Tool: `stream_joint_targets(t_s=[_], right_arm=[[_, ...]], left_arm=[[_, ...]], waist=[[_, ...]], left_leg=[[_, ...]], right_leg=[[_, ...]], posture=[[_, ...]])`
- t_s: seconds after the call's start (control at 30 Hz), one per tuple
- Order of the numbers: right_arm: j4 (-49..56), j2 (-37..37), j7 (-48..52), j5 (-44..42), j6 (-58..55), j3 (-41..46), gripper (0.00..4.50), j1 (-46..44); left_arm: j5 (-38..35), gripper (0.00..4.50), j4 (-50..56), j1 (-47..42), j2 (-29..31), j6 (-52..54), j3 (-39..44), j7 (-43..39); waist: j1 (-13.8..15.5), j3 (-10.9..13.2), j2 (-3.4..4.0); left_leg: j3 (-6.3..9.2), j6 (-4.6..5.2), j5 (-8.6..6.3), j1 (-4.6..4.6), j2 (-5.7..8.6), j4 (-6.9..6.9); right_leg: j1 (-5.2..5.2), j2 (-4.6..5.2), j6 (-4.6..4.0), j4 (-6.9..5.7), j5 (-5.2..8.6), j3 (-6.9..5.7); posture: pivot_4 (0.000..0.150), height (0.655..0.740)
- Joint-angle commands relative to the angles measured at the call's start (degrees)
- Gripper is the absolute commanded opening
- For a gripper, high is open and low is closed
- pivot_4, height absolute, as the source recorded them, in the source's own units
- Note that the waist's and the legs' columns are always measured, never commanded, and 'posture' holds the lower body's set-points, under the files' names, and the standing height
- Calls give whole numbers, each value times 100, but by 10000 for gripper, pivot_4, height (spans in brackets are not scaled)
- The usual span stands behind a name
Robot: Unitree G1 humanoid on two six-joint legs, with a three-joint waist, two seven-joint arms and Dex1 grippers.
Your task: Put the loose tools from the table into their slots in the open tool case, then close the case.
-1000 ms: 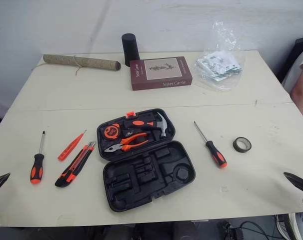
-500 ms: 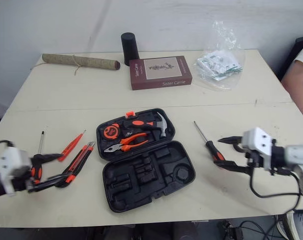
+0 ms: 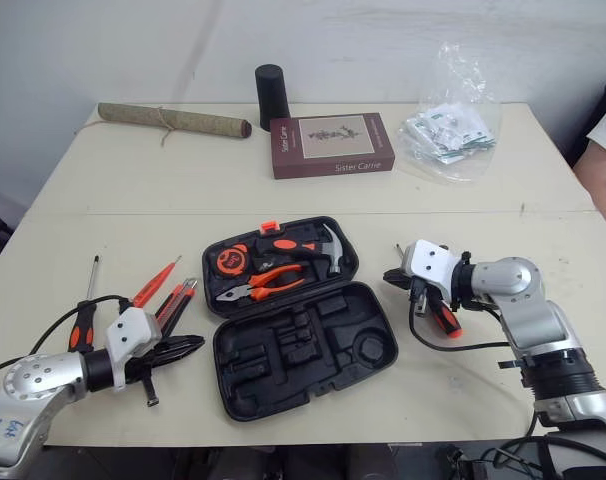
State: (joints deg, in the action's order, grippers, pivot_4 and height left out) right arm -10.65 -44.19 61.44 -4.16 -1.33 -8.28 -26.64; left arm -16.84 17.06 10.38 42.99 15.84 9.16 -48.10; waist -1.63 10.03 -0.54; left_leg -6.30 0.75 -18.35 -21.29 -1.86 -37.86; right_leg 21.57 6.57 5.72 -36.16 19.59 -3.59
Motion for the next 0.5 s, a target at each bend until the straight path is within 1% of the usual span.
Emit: stream_joint_targets(t_s=[0.03, 0.3, 0.5], right_arm=[[-264, 210, -185, 206, 264, -65, 924, -225], [-780, 749, -169, 355, 653, -329, 924, -565], [-697, 980, 20, 280, 617, -409, 924, -642]], left_arm=[[159, 564, -29, -232, -83, 98, -152, 198], [105, 564, -46, -703, -340, 300, -562, 148], [214, 564, -136, -922, -486, 331, -787, 234]], waist=[[-1, 0, 0], [-16, 0, 0], [-11, 0, 0]], left_leg=[[0, 0, 0, 1, 0, -4], [-1, 1, 0, 1, -2, -10], [-1, 1, 0, 1, -2, -12]], right_leg=[[-1, 0, 0, -3, 0, 0], [0, -2, 0, -34, 0, 0], [0, -2, 0, -36, 0, 1]], posture=[[1500, 7400], [1500, 7400], [1500, 7400]])
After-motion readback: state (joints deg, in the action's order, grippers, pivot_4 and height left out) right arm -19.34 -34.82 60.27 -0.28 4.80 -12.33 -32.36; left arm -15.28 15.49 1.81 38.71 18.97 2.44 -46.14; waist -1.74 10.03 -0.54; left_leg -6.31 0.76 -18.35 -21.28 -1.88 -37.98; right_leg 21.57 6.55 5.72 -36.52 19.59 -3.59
